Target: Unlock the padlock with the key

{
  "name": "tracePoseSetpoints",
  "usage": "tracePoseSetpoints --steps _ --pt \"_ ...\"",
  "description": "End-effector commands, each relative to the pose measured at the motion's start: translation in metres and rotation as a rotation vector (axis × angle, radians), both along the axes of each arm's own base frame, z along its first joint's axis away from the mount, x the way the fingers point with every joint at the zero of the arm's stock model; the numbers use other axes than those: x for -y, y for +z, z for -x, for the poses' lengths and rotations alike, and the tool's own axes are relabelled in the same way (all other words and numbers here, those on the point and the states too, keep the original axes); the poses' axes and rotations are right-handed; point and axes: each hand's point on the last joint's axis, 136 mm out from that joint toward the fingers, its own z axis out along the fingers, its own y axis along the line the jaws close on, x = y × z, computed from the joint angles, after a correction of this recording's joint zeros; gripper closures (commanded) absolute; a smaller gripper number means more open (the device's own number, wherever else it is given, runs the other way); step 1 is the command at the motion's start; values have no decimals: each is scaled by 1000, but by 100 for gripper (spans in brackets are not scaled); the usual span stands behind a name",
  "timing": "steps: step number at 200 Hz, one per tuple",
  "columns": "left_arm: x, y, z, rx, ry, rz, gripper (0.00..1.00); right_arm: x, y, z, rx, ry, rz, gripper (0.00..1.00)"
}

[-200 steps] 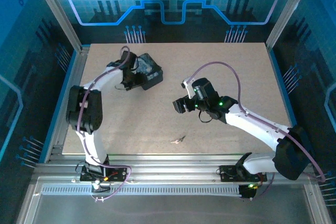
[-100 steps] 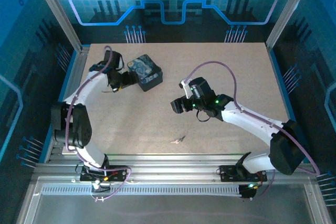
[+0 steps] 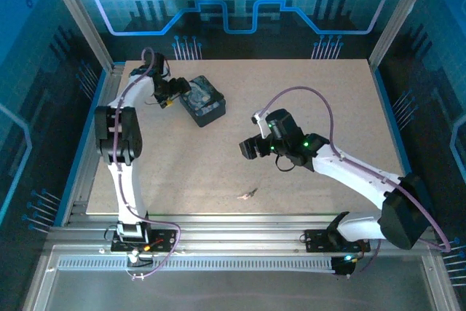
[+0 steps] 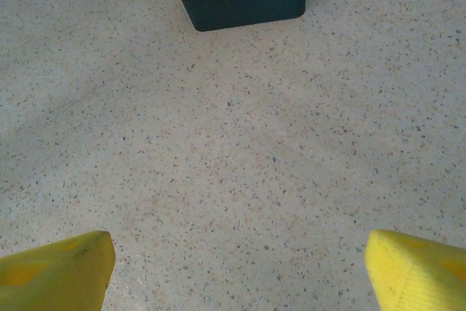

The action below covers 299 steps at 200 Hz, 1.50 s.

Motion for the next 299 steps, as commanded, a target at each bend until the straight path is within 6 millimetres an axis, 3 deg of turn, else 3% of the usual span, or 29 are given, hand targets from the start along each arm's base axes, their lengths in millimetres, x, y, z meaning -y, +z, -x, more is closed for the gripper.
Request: tracePoseSetpoints --steps 1,33,75,123,147,185,207,241,272,299 --pt "16 -5 11 -60 -103 13 21 -2 -3 10 -29 15 -10 11" --pt "43 -11 25 -80 -337 -102 28 -6 -2 8 -34 23 -21 11" --pt "107 -5 42 -33 -676 -206 30 -9 -3 6 -43 25 -20 11" --pt "153 14 65 38 -856 -164 30 0 -14 -2 -49 -22 2 10" --pt "147 25 67 62 -804 -195 28 14 -16 -32 -51 -92 -21 10" --pt "139 67 70 186 -630 -145 23 26 -12 -96 -68 -150 -59 11" --pt "127 80 73 214 -502 -141 21 20 -16 -125 -93 -158 -85 11" --pt "114 83 87 205 -354 -102 20 -2 -30 -169 -134 -190 -126 12" --pt "109 89 110 224 -283 -53 20 -11 -48 -209 -159 -255 -150 13" --pt "104 88 131 229 -267 -50 20 -18 -64 -229 -178 -271 -156 12"
